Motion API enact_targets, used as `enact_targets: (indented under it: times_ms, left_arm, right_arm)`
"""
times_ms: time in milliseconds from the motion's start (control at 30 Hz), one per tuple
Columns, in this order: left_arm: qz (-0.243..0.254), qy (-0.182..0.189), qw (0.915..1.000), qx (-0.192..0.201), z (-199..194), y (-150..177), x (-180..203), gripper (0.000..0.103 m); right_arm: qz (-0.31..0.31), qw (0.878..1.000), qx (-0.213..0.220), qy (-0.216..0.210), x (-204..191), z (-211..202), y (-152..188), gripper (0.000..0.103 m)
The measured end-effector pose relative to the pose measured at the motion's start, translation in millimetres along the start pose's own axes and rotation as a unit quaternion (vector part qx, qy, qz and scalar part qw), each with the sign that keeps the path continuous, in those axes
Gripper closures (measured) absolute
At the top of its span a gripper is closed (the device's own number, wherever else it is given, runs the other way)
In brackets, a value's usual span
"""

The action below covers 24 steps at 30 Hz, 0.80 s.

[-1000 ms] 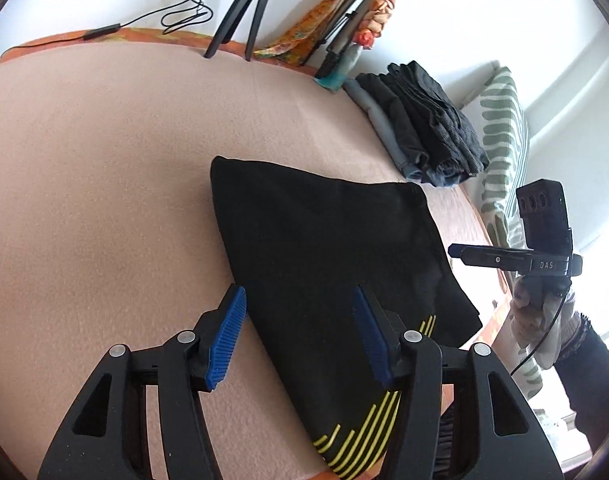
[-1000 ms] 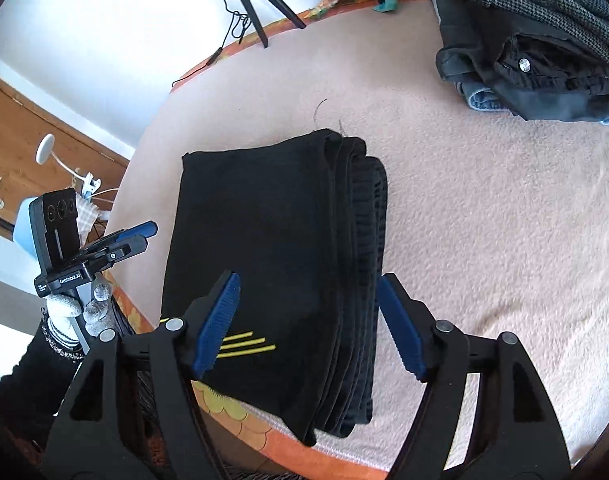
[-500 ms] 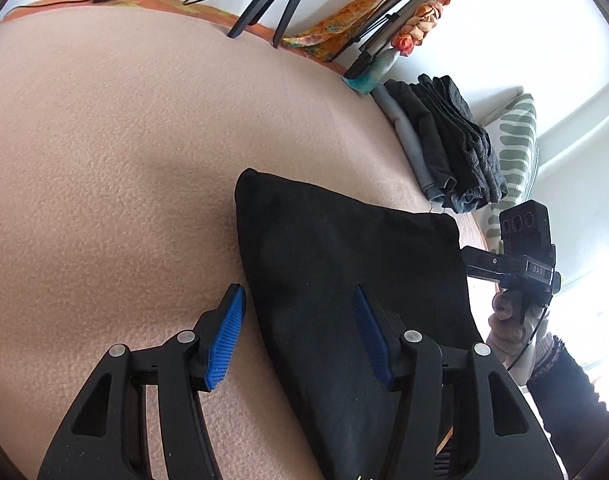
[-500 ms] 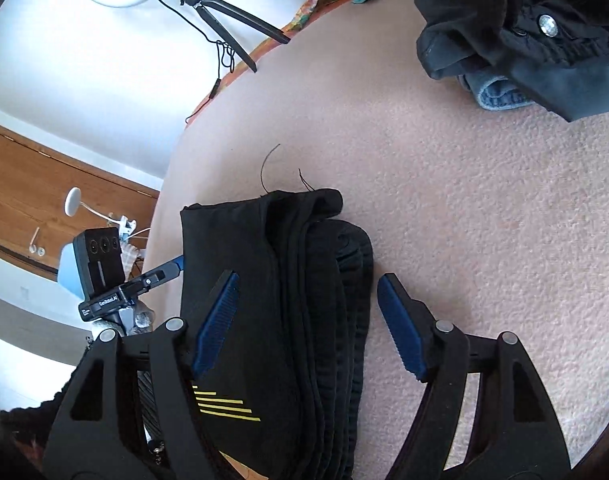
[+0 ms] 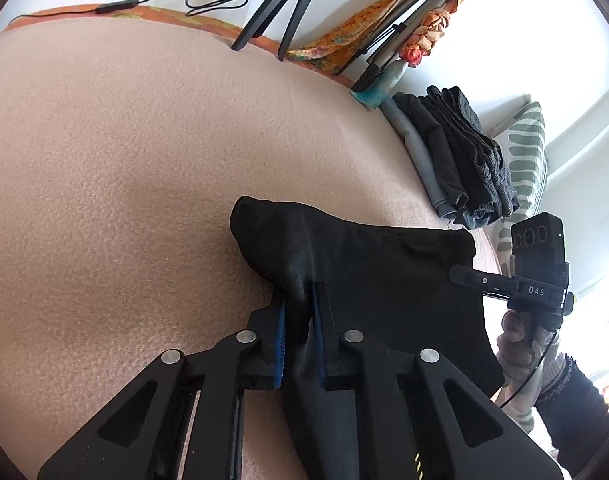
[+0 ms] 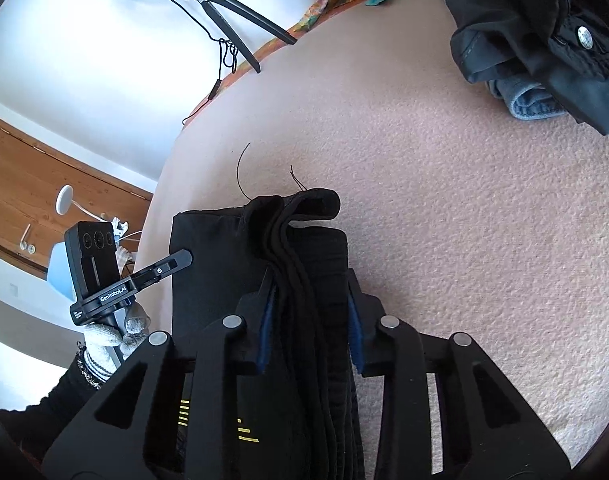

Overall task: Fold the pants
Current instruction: 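Close both grippers on the folded black shorts bundle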

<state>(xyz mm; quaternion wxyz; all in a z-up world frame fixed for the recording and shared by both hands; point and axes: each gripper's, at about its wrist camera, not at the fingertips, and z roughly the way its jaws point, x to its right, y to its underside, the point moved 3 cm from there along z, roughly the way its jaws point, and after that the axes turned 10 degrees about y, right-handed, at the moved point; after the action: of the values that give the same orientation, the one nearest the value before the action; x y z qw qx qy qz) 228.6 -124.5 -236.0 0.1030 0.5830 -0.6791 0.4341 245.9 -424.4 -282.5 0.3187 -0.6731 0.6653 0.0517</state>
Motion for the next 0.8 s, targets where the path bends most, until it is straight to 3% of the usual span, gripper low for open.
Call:
enact_targets:
  times_ms: [100, 200, 333, 467, 533, 700, 767, 800]
  left_arm:
    - [0.023, -0.008, 0.9996, 0.014, -5.2, 1.0, 8.4, 0.098]
    - [0.036, -0.005, 0.9989, 0.030, -13.6, 0.6, 17.8, 0.099]
    - [0.050, -0.006, 0.9978, 0.044, -22.7, 0.0, 27.5, 0.100]
    - [0.040, -0.006, 0.9983, 0.043, -20.8, -0.3, 26.6, 0.100]
    - [0.033, -0.008, 0.9989, 0.033, -14.0, -0.1, 23.2, 0.100]
    - [0.019, -0.014, 0.9994, 0.024, -5.3, 0.9, 14.9, 0.100]
    - [0.025, -0.021, 0.9992, 0.021, -3.1, 1.2, 13.9, 0.094]
    - [0.023, -0.026, 0.9993, 0.016, -0.2, 0.9, 12.0, 0.085]
  right_arm:
    - [-0.007, 1.000, 0.016, 0.011, -9.0, -10.1, 0.1, 0.076]
    - [-0.010, 0.999, 0.032, 0.011, -17.5, -23.0, 1.6, 0.086]
    - [-0.023, 0.998, 0.054, 0.009, -30.0, -38.4, 6.3, 0.087]
    - [-0.040, 0.998, 0.047, 0.033, -34.8, -34.0, 8.2, 0.088]
    - [-0.045, 0.997, 0.035, 0.051, -32.2, -27.9, 6.7, 0.085]
    - [-0.054, 0.994, 0.020, 0.095, -15.0, -15.0, 7.3, 0.060]
    - [-0.044, 0.995, 0.009, 0.086, -3.2, -8.6, 9.4, 0.058]
    - [-0.033, 0.997, 0.001, 0.073, 2.8, -5.2, 9.8, 0.056]
